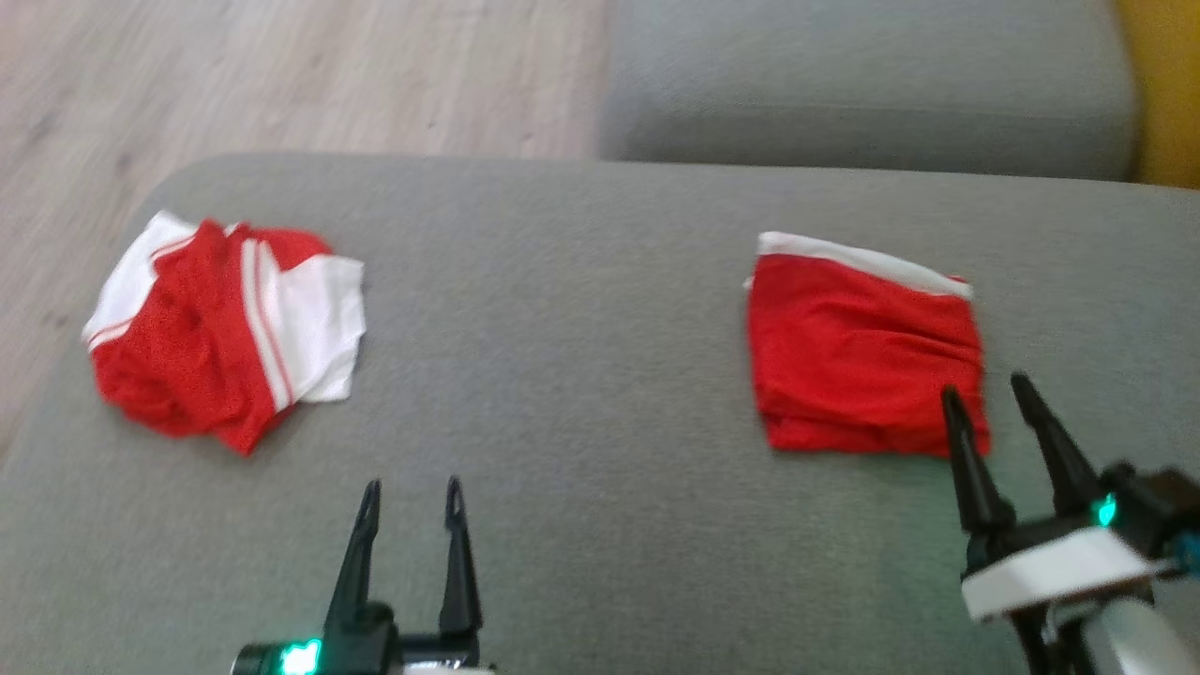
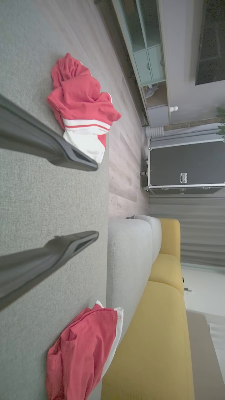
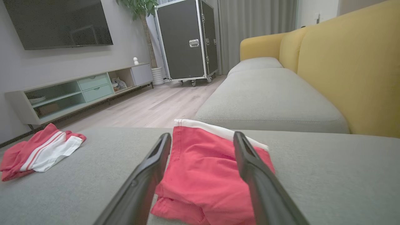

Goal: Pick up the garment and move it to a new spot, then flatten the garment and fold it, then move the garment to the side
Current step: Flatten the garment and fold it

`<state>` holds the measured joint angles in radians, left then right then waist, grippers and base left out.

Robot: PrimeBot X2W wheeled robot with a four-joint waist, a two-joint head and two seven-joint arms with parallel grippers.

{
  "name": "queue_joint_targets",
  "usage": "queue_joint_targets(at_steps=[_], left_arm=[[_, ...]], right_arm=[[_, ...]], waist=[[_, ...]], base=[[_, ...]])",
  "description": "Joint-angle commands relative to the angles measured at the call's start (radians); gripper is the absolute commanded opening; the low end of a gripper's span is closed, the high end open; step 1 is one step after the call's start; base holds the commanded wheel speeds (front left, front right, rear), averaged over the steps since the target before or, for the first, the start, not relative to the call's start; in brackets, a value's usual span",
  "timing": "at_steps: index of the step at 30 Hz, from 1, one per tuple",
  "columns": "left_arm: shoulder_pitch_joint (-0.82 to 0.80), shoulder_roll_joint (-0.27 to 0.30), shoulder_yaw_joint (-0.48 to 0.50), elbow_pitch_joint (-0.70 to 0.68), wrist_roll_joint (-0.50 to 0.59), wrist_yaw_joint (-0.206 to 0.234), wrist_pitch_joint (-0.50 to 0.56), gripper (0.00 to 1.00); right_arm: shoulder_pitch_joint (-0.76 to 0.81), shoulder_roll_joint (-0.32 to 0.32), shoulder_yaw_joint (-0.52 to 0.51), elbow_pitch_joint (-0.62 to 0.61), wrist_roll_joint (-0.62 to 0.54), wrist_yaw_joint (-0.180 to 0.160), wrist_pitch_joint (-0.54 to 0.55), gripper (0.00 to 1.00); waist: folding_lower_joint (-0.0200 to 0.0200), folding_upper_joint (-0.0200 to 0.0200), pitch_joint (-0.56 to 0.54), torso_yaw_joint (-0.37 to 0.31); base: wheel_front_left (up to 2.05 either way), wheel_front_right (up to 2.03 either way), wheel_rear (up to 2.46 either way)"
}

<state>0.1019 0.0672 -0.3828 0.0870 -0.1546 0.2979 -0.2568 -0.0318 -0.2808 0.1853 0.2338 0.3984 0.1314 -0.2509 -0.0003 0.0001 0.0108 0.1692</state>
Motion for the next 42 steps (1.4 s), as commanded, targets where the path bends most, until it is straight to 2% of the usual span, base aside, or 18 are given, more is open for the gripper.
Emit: queue_joint_targets(at_steps=[1, 6, 14, 26, 42], left_arm=[[-0.008, 0.001, 0.045, -0.041, 0.013, -0.002, -0.005, 1.0], [0.061, 0.0, 0.078, -0.062, 0.035, -0.009, -0.005, 1.0], [0.13, -0.007, 0.11, -0.102, 0.052, -0.05, -0.005, 1.0], [0.146, -0.012, 0.14, -0.094, 0.066, -0.079, -0.005, 1.0], [0.148, -0.016, 0.153, -0.096, 0.083, -0.096, -0.005, 1.0]], right_arm=[[0.001, -0.003, 0.0, -0.057, -0.032, -0.001, -0.011, 1.0], [0.105, 0.037, -0.037, -0.106, -0.089, -0.001, -0.011, 1.0], [0.181, 0.076, -0.082, -0.126, -0.158, -0.001, -0.011, 1.0], [0.188, 0.091, -0.089, -0.115, -0.181, -0.001, -0.011, 1.0], [0.203, 0.101, -0.094, -0.092, -0.183, -0.001, -0.011, 1.0]], waist=[[0.0003, -0.0001, -0.046, -0.053], [0.0003, -0.0001, -0.081, -0.087], [0.0003, -0.0001, -0.122, -0.097], [0.0003, -0.0001, -0.14, -0.094], [0.0003, -0.0001, -0.145, -0.088]], base=[[0.0, 0.0, 0.0], [0.0, 0.0, 0.0], [0.0, 0.0, 0.0], [0.0, 0.0, 0.0], [0.0, 0.0, 0.0]])
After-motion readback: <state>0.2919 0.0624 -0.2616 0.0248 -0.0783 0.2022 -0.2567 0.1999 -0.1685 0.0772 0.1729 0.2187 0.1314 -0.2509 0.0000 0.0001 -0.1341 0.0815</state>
